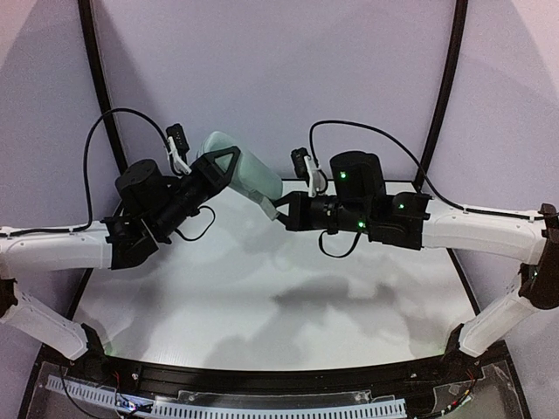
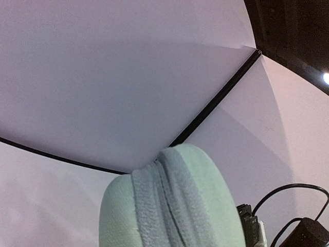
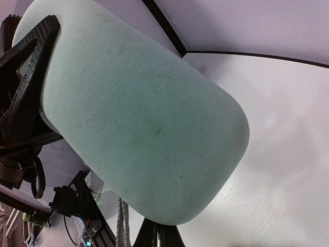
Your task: Open the umbrella
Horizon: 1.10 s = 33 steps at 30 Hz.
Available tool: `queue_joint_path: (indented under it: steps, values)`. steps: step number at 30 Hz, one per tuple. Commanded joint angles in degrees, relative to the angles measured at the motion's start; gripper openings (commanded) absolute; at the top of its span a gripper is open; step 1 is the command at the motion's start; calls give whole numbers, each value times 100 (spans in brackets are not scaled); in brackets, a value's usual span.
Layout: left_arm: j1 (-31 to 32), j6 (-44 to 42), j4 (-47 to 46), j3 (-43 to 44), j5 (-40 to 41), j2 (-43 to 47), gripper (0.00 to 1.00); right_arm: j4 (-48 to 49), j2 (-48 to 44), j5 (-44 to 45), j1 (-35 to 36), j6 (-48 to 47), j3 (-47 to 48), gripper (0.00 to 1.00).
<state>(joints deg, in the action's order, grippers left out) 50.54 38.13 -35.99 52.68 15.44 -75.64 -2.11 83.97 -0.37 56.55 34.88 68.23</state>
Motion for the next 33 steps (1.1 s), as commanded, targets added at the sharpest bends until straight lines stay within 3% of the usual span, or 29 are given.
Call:
queue_joint_path:
  steps: [1, 4, 8, 10, 20, 23, 33]
  values:
    - [-30, 375, -309, -96, 85, 1040, 1, -951, 57, 2119, -538, -48, -296, 0]
    - [-32, 456, -152, -136, 544, 1145, 1, -745, 8, 1762, -540, -68, -504, 0]
    - [-32, 457, -6, -52, 1210, 1114, 1, 36, -3, 624, -529, -99, -991, 0]
    - [-31, 295, -151, -6, 1507, 1038, 1, -167, 93, 496, -519, -32, -941, 0]
    - [-27, -412, -109, 444, 2158, 859, 1, -1184, -12, 1394, -611, 192, -936, 0]
    - [-33, -383, 84, 474, 1685, 962, 1, -991, -105, 1547, -710, 70, -1061, 0]
    - [-68, 192, 3133, 1158, -299, 1153, 1, 96, -536, 2043, -1266, -1508, -1122, 0]
